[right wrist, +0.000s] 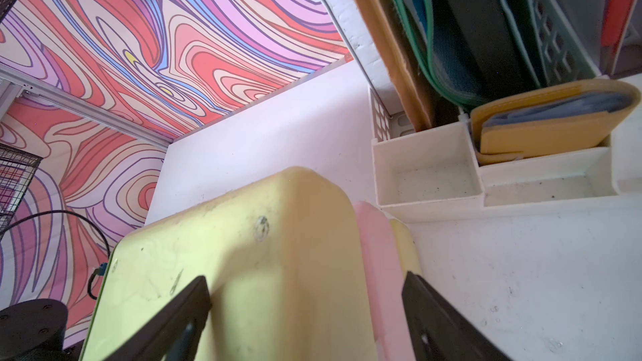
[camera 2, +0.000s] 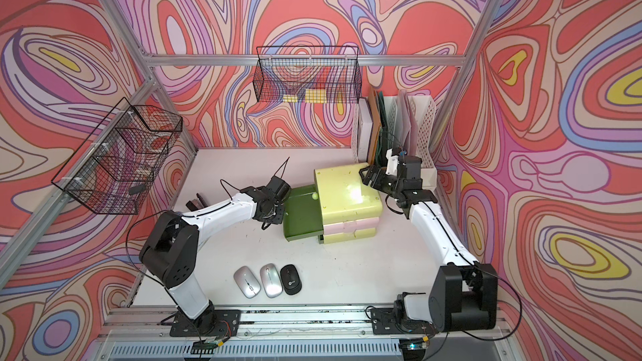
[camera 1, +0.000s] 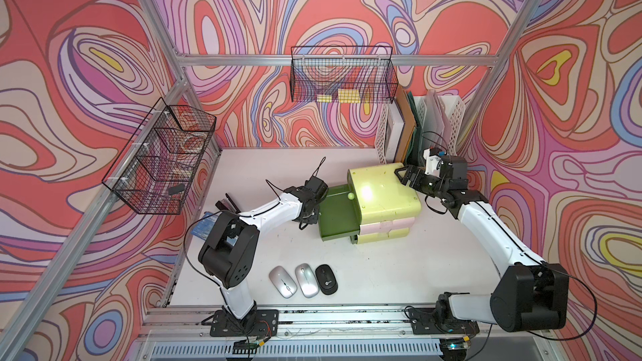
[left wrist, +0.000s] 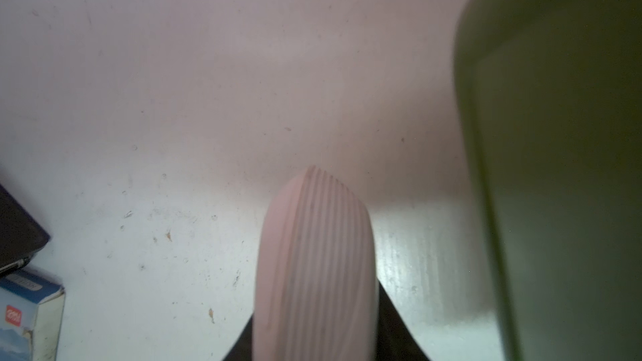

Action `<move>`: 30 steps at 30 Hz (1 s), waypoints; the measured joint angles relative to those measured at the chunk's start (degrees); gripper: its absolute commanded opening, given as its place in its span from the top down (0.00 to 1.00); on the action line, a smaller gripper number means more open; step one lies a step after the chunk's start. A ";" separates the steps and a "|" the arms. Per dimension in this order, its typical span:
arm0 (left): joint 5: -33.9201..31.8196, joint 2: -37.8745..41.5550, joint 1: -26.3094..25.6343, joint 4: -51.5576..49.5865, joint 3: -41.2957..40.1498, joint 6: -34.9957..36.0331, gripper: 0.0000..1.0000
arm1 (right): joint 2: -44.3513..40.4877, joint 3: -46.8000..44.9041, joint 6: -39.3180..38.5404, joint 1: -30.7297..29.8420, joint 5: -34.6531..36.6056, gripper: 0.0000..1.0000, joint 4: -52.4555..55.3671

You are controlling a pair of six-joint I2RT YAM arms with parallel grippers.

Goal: Take the mice out of the drawer
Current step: Close the drawer in the storage box.

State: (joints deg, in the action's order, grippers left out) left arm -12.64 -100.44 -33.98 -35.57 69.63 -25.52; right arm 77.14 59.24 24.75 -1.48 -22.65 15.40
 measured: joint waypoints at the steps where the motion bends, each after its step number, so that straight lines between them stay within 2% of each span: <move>1: 0.37 -0.11 -1.05 0.46 0.46 -0.42 0.81 | 0.00 0.00 -0.07 0.00 -0.13 0.10 0.02; 9: 6.56 -4.00 -7.96 7.76 7.80 -1.92 0.81 | 0.22 0.00 -0.17 0.00 -1.07 0.10 -0.07; 18: 11.06 -3.85 -7.67 13.75 5.46 -2.64 0.80 | 0.33 0.00 -0.28 0.00 -1.36 0.10 -0.20; 24: 16.48 -3.76 -7.04 16.26 4.96 -3.41 0.80 | 0.61 -0.02 -0.28 0.00 -1.79 0.10 -0.74; 30: 17.57 -3.82 -6.80 18.97 3.21 -4.74 0.80 | 0.61 -0.15 -0.42 0.07 -1.84 0.10 -0.90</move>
State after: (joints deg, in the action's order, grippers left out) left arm 4.93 -104.27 -40.77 -16.60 72.84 -30.26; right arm 77.76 59.09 24.34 -1.41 -24.49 14.50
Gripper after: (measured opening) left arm 0.340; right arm 0.903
